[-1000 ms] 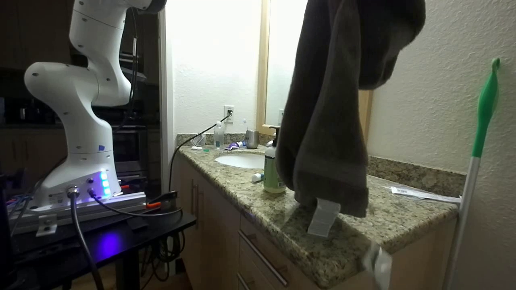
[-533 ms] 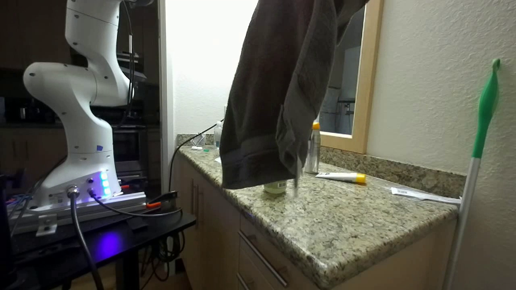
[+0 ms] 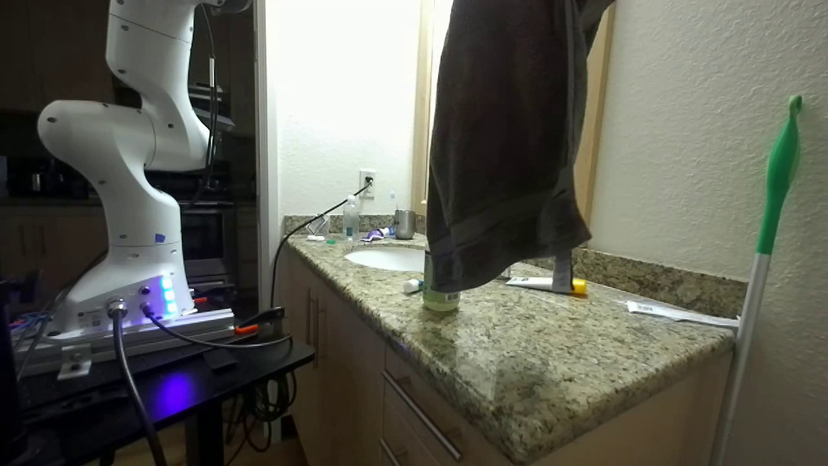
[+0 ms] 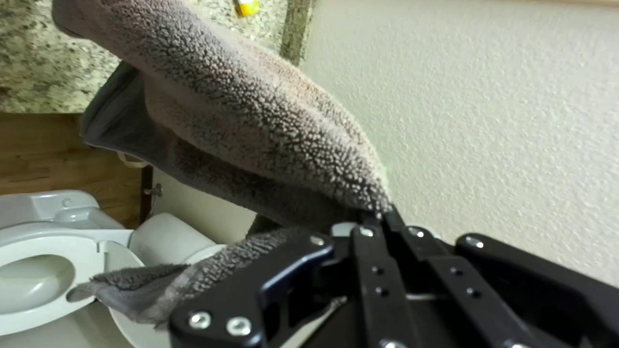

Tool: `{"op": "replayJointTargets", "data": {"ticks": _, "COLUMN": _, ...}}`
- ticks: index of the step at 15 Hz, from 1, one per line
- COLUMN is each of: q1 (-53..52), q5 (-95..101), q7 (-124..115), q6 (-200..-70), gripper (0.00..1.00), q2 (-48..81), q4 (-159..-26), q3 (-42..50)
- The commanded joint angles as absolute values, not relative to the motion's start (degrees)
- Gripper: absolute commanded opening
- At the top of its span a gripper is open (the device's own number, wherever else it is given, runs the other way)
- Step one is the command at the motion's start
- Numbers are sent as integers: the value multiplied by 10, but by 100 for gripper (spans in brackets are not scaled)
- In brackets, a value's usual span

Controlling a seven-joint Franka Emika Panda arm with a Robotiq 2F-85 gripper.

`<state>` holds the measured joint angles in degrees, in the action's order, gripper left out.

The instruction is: Move the towel to the left side of the counter

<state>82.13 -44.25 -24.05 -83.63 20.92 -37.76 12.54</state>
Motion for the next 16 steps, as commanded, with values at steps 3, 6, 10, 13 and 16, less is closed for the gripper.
{"op": "replayJointTargets", "data": {"ticks": 3, "q1": 785, "q5": -397, "q7": -264, "q6": -896, "gripper": 1, "q2": 217, "q4": -261, "q3": 95}}
{"op": "replayJointTargets", "data": {"ticks": 6, "q1": 726, "q5": -313, "q7": -238, "q6": -875, "gripper": 1, "q2": 211, "q4": -210, "q3": 75}}
{"op": "replayJointTargets", "data": {"ticks": 10, "q1": 607, "q5": -184, "q7": -204, "q6": -863, "gripper": 1, "q2": 177, "q4": -207, "q3": 53}}
{"op": "replayJointTargets", "data": {"ticks": 13, "q1": 587, "q5": -188, "q7": -209, "q6": -869, "gripper": 6, "q2": 173, "q4": -215, "q3": 47}}
{"op": "replayJointTargets", "data": {"ticks": 16, "q1": 564, "q5": -187, "q7": -192, "q6": -859, "gripper": 6, "q2": 166, "q4": -214, "q3": 44}}
